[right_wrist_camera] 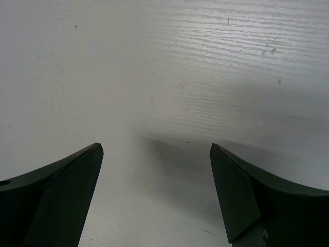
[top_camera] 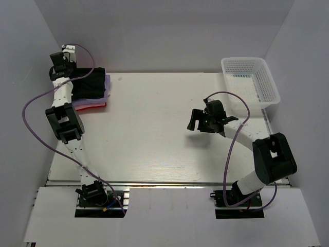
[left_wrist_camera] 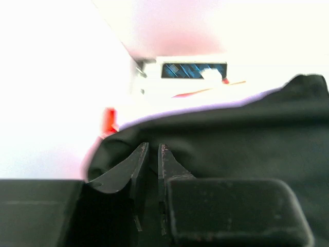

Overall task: Fold and stack the t-shirts
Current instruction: Put the neatly folded tshirt into the corner of the board with the left arm

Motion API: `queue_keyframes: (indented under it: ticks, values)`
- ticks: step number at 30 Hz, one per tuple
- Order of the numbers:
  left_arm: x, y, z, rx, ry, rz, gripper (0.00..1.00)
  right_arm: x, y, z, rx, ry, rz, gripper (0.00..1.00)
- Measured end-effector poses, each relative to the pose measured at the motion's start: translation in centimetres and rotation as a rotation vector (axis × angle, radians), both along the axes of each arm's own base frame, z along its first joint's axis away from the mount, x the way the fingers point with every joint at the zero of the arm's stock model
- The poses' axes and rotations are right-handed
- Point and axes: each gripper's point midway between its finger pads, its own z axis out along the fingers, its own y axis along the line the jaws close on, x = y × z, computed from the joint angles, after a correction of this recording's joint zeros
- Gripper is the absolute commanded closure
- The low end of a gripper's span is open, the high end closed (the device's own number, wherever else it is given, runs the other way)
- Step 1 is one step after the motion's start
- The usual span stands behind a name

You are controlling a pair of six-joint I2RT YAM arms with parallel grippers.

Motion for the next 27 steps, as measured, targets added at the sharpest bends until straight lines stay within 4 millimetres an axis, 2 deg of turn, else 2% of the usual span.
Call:
queue_keyframes:
  ticks: [4,5,8,9,10,11,12,14,15,16,19,22,27]
  values:
    - [0.8,1.1,1.8,0.036,-0.051,0.04,0.72,0.3,0.1,0.3,0.003,-0.006,0.0,0.1]
    - [0.8,1.2,1.9,0.04,-0.054,0.047,0.68,0.4,0.2,0.3,0.003,-0.008,0.0,0.1]
    - [1.0,1.6,1.5,0.043,-0.055,0.066,0.65,0.4,0.2,0.3,0.002,-0.006,-0.001,0.1]
    - [1.0,1.7,1.3,0.041,-0.055,0.071,0.62,0.5,0.2,0.3,0.002,-0.006,-0.001,0.1]
    - [1.1,1.8,1.0,0.041,-0.055,0.077,0.52,0.5,0.2,0.3,0.001,-0.007,-0.002,0.1]
    - [1.2,1.9,0.5,0.039,-0.049,0.083,0.48,0.5,0.2,0.3,0.0,-0.006,-0.002,0.1]
    - [1.3,2.0,0.0,0.038,-0.046,0.089,0.48,0.5,0.2,0.3,0.0,-0.006,-0.003,0.1]
    - [1.6,2.2,-1.4,0.03,-0.033,0.099,0.41,0.5,0.1,0.3,0.0,-0.005,-0.003,0.1]
    - [1.7,2.3,-2.0,0.028,-0.029,0.101,0.35,0.5,0.1,0.3,0.0,-0.005,-0.003,0.1]
    - [1.9,2.4,-2.7,0.025,-0.025,0.104,0.19,0.5,0.1,0.3,-0.001,-0.005,-0.003,0.1]
    - [2.2,2.5,-5.3,0.002,-0.001,0.119,0.12,0.5,0.1,0.2,-0.005,-0.003,-0.005,0.1]
    - [2.7,2.6,-6.9,-0.017,0.003,0.129,0.01,0.4,0.0,0.0,-0.009,0.003,-0.007,0.1]
    - [2.8,2.7,-6.5,-0.037,-0.016,0.137,0.01,0.3,-0.2,-0.2,-0.018,0.011,-0.008,0.1]
